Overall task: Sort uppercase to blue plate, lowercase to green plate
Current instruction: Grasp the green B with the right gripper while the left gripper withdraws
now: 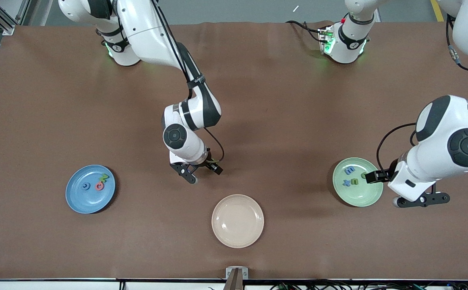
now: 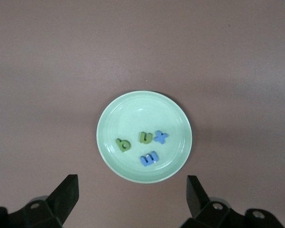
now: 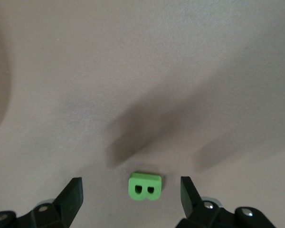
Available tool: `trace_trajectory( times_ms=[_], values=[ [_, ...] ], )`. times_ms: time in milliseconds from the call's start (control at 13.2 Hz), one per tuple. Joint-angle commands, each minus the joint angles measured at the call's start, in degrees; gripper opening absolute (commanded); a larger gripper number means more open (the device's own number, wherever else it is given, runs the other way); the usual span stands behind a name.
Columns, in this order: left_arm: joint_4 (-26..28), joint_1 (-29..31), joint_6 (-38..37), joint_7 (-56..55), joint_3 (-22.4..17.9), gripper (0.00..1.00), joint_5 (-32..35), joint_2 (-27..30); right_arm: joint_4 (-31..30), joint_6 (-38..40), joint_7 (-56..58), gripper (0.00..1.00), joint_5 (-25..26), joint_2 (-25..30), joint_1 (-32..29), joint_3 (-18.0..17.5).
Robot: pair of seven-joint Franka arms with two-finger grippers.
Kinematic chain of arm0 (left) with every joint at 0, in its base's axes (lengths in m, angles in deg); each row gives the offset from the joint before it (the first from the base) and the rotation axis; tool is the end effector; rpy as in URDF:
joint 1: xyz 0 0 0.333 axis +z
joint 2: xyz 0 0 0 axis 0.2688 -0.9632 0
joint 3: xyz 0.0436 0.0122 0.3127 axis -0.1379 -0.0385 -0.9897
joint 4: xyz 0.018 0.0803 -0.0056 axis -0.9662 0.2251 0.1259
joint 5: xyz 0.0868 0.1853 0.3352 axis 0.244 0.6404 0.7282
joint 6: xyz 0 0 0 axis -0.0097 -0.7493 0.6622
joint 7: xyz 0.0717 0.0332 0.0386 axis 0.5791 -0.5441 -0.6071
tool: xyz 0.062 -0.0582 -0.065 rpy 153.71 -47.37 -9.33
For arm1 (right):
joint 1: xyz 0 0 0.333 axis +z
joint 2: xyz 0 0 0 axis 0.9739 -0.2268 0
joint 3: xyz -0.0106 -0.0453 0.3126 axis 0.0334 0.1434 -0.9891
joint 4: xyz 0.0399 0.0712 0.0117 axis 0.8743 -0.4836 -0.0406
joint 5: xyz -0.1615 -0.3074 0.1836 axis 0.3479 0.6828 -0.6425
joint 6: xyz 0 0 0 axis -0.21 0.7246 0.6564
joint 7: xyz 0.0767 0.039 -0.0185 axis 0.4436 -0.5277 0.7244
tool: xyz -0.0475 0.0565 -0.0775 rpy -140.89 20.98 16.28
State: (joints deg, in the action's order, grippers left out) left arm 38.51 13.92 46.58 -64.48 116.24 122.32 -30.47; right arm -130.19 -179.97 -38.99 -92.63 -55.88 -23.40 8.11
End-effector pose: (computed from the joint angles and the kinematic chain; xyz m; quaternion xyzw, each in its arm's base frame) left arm 0.6866 -0.0908 0.4365 -0.9973 -0.0425 0.0123 0.0591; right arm 0.5856 0.3969 0.1941 -0.9347 0.3445 0.0421 0.0773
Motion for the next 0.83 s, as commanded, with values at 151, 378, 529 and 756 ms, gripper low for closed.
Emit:
trace_trajectory(
  times_ms=[151,378,529,756],
  values=[
    [-2.8,-3.2,-4.7,0.9,-0.1,1.0,0.9,3.6,-1.6,-1.2,-0.8,0.85,-1.0,-0.2,1.8,0.3],
    [-3.4,-4.5,-4.6,1.5,-0.7,1.0,0.2,5.9,-1.7,-0.6,-0.7,0.75,-1.0,-0.1,2.7,0.3],
    [-3.3,-7.6,-4.7,1.5,-5.0,1.0,-2.5,9.0,-1.7,-0.6,-0.5,0.64,-0.9,-0.1,2.7,0.3],
    [-3.0,-15.7,-4.6,8.1,-22.0,1.0,-15.8,17.3,-1.8,-0.5,-0.2,0.47,-0.9,-0.1,2.9,0.3]
  ],
)
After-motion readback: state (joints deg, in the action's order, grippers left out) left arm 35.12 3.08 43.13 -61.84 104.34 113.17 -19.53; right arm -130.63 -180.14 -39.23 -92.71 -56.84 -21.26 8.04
